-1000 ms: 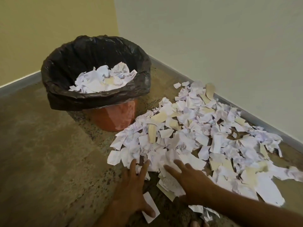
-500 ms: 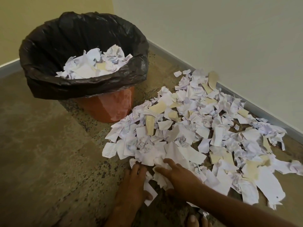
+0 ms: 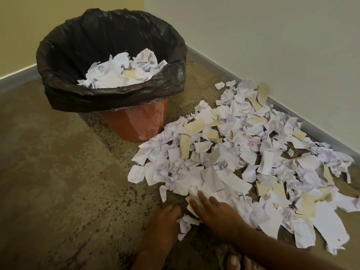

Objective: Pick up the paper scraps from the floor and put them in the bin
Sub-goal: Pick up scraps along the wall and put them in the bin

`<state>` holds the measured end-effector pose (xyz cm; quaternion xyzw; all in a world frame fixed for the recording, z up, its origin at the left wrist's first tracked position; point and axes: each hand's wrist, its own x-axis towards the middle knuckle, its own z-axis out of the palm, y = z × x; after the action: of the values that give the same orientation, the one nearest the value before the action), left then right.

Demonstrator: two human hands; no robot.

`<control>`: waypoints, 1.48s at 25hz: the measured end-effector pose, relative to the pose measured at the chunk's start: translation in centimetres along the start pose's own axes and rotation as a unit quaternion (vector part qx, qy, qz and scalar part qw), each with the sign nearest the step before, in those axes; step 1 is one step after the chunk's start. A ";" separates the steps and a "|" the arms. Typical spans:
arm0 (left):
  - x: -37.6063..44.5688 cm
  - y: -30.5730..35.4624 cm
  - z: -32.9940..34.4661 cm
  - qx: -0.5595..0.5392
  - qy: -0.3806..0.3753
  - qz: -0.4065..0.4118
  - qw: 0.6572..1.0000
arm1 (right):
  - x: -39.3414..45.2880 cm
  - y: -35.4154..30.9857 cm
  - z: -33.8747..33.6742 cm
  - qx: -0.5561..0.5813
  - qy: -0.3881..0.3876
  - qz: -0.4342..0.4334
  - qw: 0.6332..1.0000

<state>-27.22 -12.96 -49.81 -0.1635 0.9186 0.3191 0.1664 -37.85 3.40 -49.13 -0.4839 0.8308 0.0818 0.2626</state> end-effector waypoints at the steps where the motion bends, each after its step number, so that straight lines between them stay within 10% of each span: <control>1: 0.0 -0.1 0.3 -0.014 0.001 -0.005 1.000 | 0.1 0.1 -0.3 0.008 0.014 -0.009 1.000; 10: 0.2 -0.1 -3.3 -0.194 0.019 -0.101 0.976 | -1.9 1.6 -6.0 0.345 0.192 0.081 0.915; 22: -2.1 7.8 -24.7 -0.358 0.259 0.084 0.893 | -6.2 1.4 -27.5 0.537 0.387 0.080 0.745; 30: 3.3 6.1 -36.8 -0.226 0.442 0.076 0.865 | 1.0 -1.8 -41.0 0.328 0.452 -0.062 0.827; 37: 7.8 2.7 -37.7 -0.064 0.341 -0.056 0.936 | 10.9 -3.6 -40.3 0.047 0.341 -0.010 0.939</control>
<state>-42.84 -36.60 -23.61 -0.3238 0.8873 0.2925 -0.1496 -53.51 -22.47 -20.08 -0.4782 0.8685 -0.1295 -0.0130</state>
